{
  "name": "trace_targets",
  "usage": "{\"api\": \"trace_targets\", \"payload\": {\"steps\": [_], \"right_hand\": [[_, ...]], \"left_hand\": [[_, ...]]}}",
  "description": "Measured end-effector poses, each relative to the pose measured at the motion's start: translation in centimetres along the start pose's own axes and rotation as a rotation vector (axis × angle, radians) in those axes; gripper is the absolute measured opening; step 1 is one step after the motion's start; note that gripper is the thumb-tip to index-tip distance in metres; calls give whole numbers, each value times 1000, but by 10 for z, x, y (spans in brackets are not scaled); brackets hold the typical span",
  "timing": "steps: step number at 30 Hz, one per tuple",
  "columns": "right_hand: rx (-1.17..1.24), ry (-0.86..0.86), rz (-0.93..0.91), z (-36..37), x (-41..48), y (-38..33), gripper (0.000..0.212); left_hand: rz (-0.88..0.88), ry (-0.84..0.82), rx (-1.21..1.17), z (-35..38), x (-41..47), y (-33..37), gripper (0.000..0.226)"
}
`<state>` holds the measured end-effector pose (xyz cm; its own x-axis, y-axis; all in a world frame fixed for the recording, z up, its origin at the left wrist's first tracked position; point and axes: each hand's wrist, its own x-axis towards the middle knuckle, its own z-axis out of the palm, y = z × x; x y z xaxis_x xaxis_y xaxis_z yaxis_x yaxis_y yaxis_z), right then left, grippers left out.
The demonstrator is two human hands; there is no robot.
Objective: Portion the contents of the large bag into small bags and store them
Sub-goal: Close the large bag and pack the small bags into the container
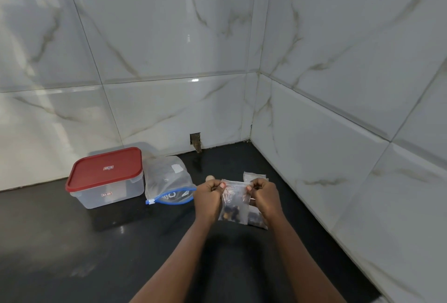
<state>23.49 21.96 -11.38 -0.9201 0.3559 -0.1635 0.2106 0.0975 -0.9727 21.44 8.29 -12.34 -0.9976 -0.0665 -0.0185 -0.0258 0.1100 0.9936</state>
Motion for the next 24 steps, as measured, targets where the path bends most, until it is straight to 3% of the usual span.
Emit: {"api": "trace_targets", "payload": {"steps": [4,9,16,20,24], "right_hand": [[-88,102,122,-7,5,19,32],[-109,238,194,-19,7,37,21],[-130,313,191,-26,16,52,18],[-162,341,181,-26,22,53,6],[-221,394,182,-21,25,55,11]], "left_hand": [[-21,-16,169,17,-2,-14,15],[-45,-119,255,39,0,-19,20],[-45,-163,385,58,10,-29,18],[-70,-152,392,62,14,-31,26],[-43,-146,374,60,16,-28,29]]}}
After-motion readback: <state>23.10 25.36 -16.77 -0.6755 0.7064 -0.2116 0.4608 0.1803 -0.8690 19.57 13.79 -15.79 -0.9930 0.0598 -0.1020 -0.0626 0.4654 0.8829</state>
